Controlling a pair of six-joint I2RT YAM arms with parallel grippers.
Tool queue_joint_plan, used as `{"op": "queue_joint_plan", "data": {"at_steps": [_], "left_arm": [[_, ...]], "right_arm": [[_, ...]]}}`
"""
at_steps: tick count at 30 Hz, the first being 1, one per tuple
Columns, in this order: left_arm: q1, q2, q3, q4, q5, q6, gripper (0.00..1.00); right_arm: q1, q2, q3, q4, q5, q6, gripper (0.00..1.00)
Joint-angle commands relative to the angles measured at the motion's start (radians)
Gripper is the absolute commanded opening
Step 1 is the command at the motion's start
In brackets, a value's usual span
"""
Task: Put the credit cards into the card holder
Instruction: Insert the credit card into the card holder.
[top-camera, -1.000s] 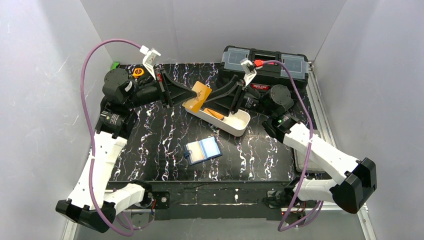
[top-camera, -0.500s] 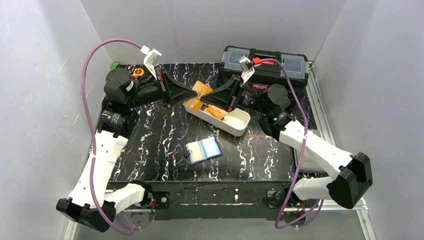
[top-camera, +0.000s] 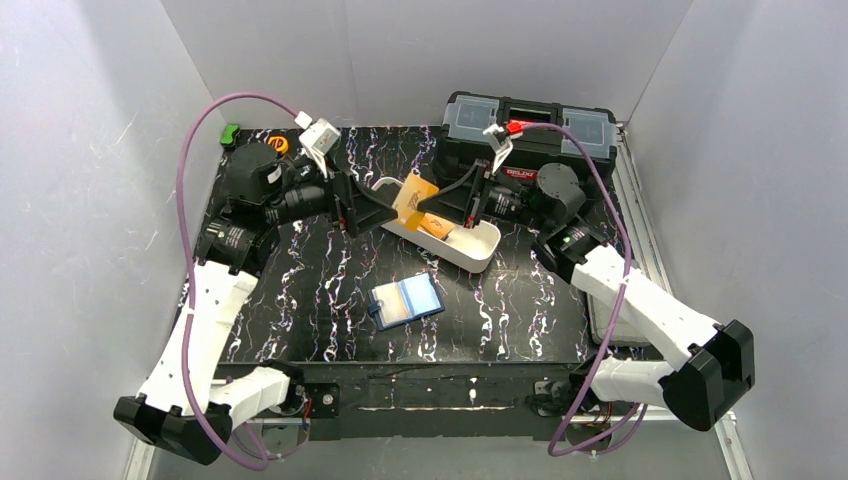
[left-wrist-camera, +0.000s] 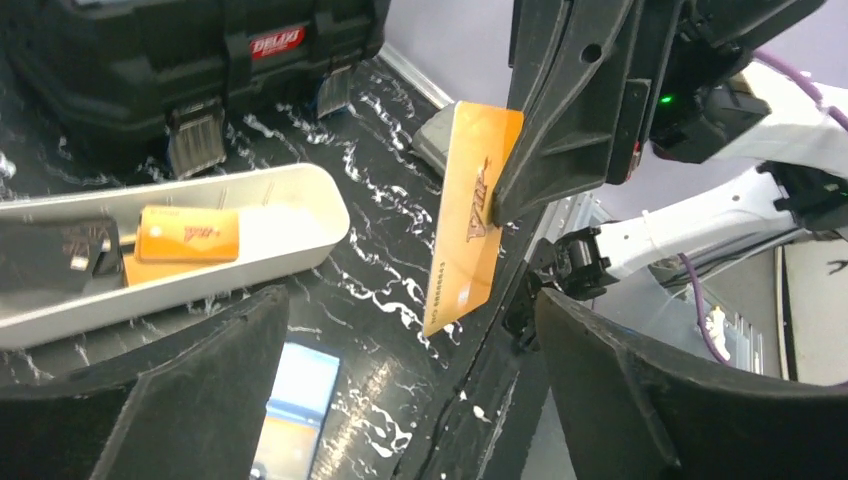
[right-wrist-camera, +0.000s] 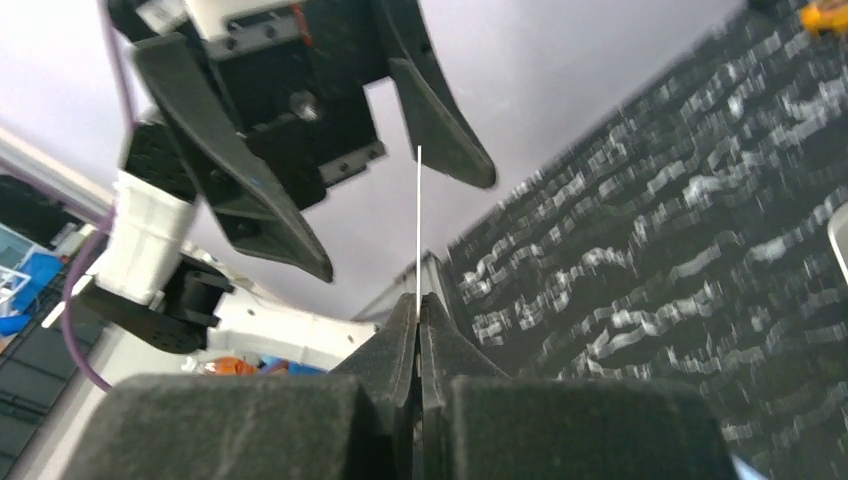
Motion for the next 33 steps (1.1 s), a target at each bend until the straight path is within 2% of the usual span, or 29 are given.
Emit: {"op": "queue_joint_plan", "data": {"at_steps": [1, 6, 10, 14, 20, 26, 33], "left_arm": [[0.010, -0.019, -0.042, -0.183, -0.081, 0.228, 0.98], [0.020, -0.023, -0.163, -0.281, -0.128, 0.473, 0.98], [0.020, -0.011, -0.315, -0.324, -0.200, 0.719, 0.98], [0.019, -0.024, -0.450, -0.319, -0.248, 0.879, 0.98], [0.002, -0.010, -0.560, -0.248, -0.287, 0.958, 0.96], [-0.022, 0.065, -0.620, -0.104, -0.364, 0.979, 0.90], [-0.045, 0.119, -0.648, 0.019, -0.395, 0.993, 0.89]], "right_arm": [[-0.018, -0.010, -0.058, -0.281, -0.061, -0.135, 0.01], [-0.020, 0.075, -0.161, -0.391, -0.074, -0.234, 0.01], [-0.020, 0.213, -0.186, -0.388, -0.088, -0.265, 0.01], [-0.014, 0.334, -0.162, -0.358, -0.092, -0.271, 0.01], [0.021, 0.405, -0.152, -0.340, 0.000, -0.304, 0.01], [0.034, 0.458, -0.169, -0.294, 0.011, -0.299, 0.01], [0.034, 0.514, -0.163, -0.263, -0.008, -0.303, 0.01]]}}
